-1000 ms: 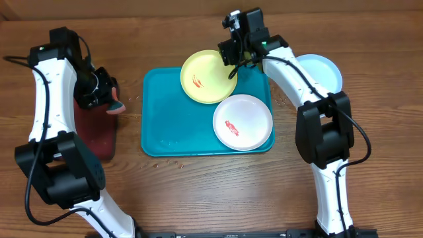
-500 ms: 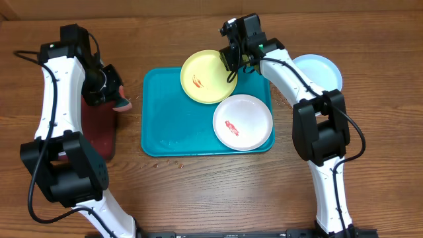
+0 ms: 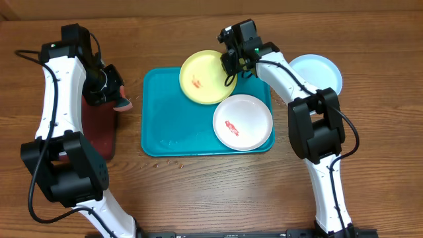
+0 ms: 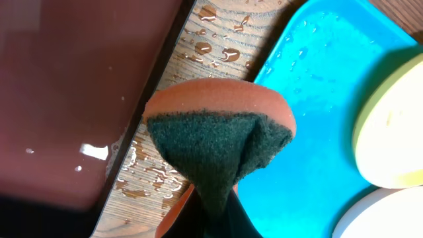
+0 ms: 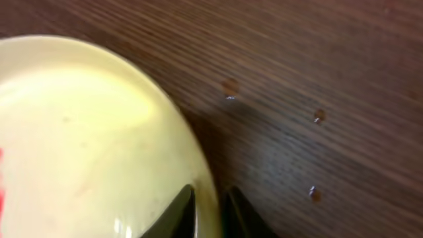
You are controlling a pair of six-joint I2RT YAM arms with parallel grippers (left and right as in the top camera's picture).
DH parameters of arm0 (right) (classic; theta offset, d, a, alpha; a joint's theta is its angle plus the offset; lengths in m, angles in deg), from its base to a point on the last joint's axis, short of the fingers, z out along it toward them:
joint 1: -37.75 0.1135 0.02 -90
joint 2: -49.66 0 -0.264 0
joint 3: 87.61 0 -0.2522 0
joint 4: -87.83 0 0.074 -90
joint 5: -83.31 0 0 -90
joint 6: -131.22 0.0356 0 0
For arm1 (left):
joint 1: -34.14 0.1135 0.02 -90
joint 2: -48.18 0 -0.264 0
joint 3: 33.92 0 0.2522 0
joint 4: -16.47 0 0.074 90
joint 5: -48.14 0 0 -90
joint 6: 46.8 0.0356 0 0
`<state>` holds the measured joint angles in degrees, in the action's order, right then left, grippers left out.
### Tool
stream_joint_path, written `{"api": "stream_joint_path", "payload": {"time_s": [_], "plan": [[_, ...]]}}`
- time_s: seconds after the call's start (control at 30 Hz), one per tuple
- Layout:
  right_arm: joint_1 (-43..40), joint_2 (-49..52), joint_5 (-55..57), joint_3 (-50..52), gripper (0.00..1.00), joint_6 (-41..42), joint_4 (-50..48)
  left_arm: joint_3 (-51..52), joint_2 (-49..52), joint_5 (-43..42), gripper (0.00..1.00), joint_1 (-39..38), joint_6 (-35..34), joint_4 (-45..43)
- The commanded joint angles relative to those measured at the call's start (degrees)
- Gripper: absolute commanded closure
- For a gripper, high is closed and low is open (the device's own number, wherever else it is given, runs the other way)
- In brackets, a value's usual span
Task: Clean dirty plates on tray and stack at the side
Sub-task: 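Reach the right gripper to the yellow plate and pull it onto the tray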
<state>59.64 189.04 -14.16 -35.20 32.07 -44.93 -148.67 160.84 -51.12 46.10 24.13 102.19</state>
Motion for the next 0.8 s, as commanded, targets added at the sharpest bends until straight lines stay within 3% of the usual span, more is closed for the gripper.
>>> {"api": "stream_joint_path", "payload": {"time_s": [0.0,0.23,0.5,0.57,0.77], "plan": [[1.75,0.28,-0.52,-0.33,0.92,-0.31,0.5,-0.37,0.11,-0.61,0.96,-0.76,1.38,-0.22],[4.96,-0.42,-0.52,-1.11,0.96,1.9,3.58,-0.37,0.11,-0.61,0.96,-0.76,1.36,-0.15],[9.25,-1.16,-0.72,-5.07,0.96,7.93,15.43,-0.37,0.11,-0.61,0.96,-0.76,1.38,0.09],[9.81,-1.05,-0.7,-5.01,0.8,7.91,16.94,-0.37,0.11,-0.63,0.96,-0.76,1.36,0.09],[9.9,-0.98,0.98,-2.75,0.78,7.85,15.1,-0.37,0.11,-0.63,0.96,-0.76,1.36,0.22]]}}
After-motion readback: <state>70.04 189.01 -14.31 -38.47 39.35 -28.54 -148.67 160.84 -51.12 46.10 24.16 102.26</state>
